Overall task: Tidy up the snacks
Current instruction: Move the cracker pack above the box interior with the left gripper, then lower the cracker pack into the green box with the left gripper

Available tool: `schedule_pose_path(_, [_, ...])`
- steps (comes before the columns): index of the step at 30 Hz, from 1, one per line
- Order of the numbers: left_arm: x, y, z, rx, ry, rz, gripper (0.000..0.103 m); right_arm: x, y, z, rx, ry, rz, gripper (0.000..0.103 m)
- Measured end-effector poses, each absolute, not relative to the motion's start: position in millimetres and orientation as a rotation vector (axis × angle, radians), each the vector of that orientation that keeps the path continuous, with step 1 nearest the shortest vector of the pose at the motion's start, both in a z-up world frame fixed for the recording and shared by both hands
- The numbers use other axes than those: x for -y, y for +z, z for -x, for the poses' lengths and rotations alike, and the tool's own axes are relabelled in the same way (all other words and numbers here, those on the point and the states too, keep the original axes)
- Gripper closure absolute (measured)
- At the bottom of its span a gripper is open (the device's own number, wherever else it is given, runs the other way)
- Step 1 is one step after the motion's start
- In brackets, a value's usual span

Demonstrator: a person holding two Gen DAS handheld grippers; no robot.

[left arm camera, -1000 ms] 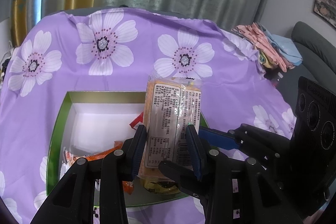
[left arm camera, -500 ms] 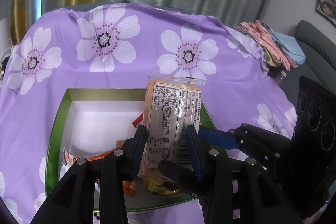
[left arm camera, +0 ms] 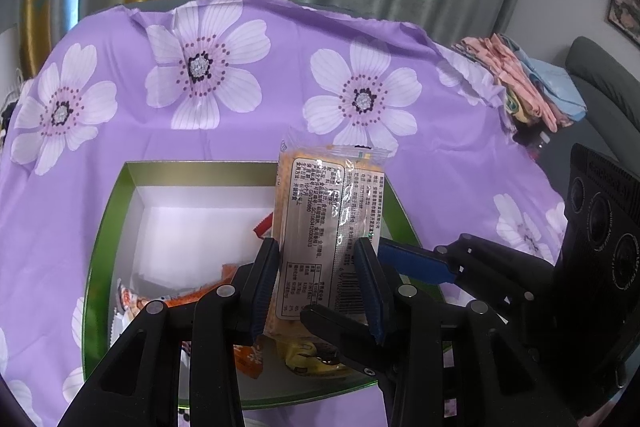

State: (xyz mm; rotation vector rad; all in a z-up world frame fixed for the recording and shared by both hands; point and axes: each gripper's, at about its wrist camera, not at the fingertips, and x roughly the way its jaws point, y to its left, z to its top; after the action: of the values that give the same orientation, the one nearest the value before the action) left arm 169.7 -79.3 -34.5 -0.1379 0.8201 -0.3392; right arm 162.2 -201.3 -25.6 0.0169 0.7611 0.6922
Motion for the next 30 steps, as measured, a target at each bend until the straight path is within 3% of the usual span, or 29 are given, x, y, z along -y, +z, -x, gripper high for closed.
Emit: schedule_pose_path(30, [77.1, -47.1, -178.1, -0.876, -0.321, 0.132, 0.064, 195.8, -37.0, -170.8, -0.818, 0.697, -0.031, 0.047])
